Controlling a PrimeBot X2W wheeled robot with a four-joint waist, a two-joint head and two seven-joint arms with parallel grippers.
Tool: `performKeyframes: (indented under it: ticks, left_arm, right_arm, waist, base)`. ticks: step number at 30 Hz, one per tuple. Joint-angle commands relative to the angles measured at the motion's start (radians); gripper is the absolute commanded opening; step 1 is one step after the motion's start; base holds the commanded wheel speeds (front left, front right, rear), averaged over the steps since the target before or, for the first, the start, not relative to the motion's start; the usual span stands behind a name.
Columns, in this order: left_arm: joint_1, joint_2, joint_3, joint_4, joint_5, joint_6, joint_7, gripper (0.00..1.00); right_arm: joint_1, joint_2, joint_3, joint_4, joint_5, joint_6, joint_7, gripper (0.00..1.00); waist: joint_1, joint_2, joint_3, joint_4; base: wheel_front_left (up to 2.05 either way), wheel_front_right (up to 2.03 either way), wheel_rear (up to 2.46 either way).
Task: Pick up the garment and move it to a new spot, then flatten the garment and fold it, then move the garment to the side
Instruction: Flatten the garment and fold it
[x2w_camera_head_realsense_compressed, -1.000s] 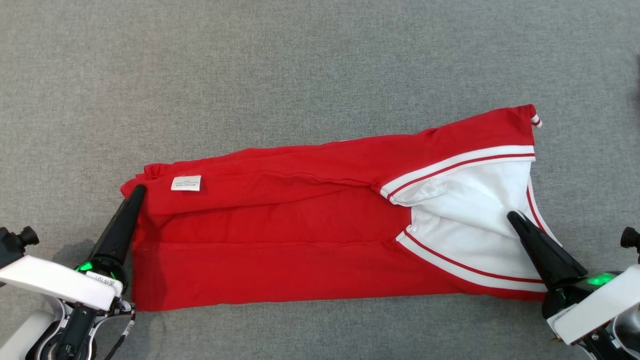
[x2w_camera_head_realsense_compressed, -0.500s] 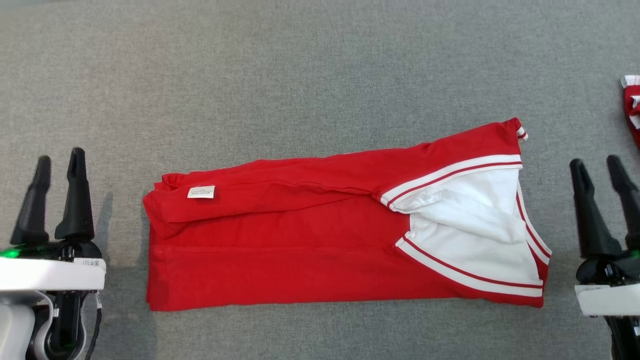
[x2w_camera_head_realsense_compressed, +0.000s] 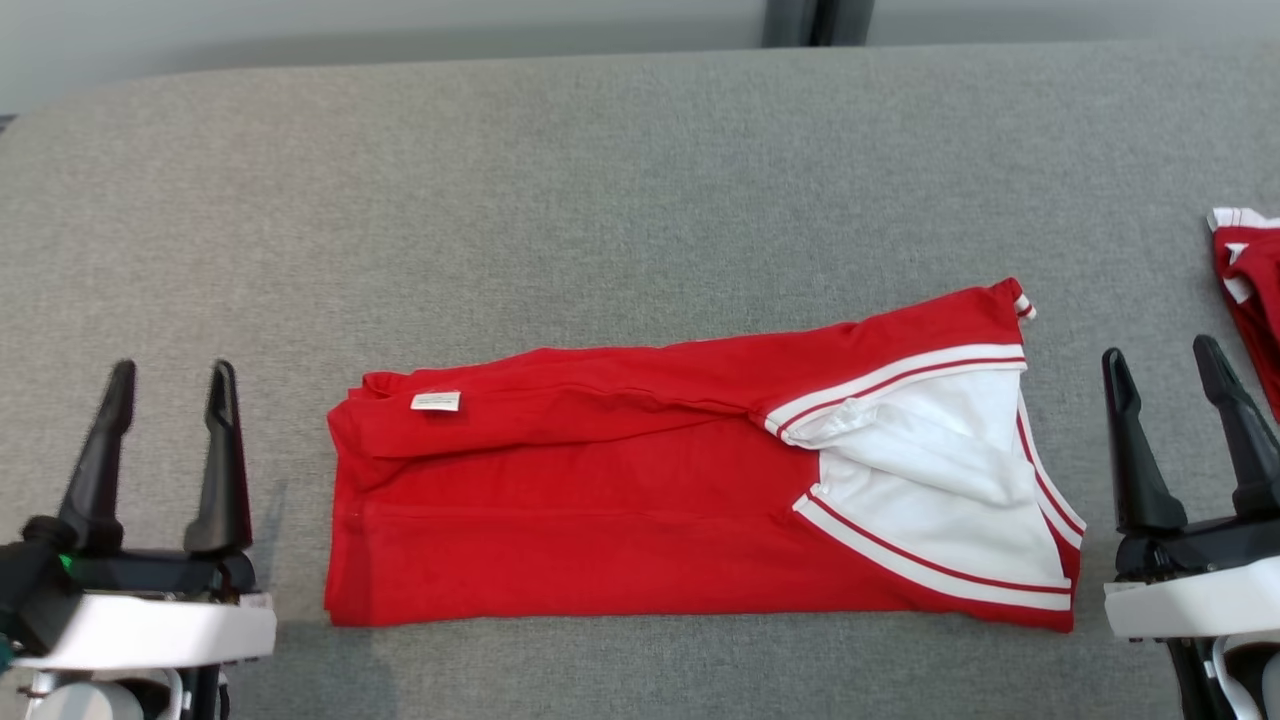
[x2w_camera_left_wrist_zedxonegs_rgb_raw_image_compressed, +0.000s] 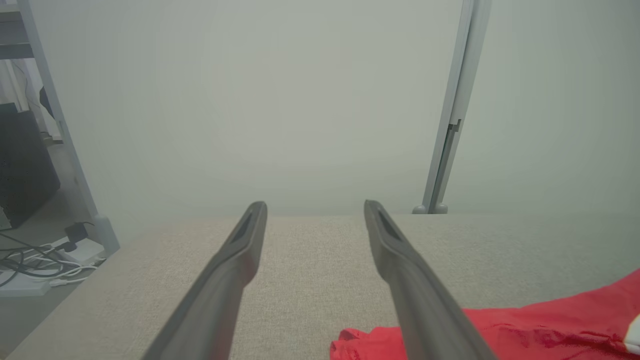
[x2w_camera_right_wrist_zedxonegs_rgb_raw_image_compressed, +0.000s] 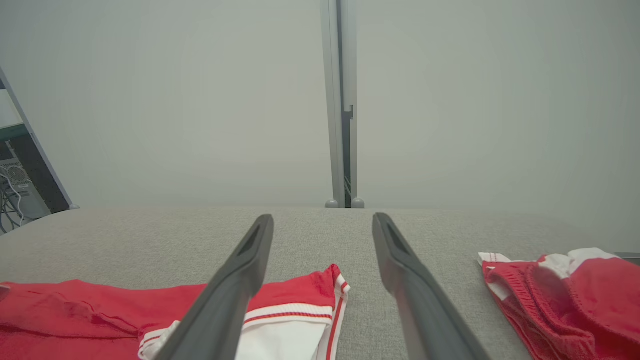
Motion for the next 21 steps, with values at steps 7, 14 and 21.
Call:
performKeyframes:
  ticks: [7,14,21]
  left_arm:
    - [0.014,-0.026,0.002,0.035,0.052,-0.028,-0.003,1.00]
    - [-0.004,-0.045,-0.002,0.052,0.074,-0.048,-0.003,1.00]
    - [-0.026,-0.062,-0.010,0.060,0.092,-0.065,-0.003,1.00]
  right_arm:
    - [0.028,0.005,-0.003,0.040,-0.026,0.000,-0.005,1.00]
    - [0.023,-0.004,-0.013,0.062,-0.023,0.000,0.017,1.00]
    - [-0.011,-0.013,-0.041,0.177,-0.013,0.000,0.048,1.00]
  waist:
    - [0.0000,-0.0001,-0.051,0.030]
    - [0.0000,-0.0001,-0.056,0.041]
    - [0.0000,-0.0001,-0.040,0.051]
  base:
    - [0.00,0.00,0.00]
    - [0.00,0.00,0.00]
    - [0.00,0.00,0.00]
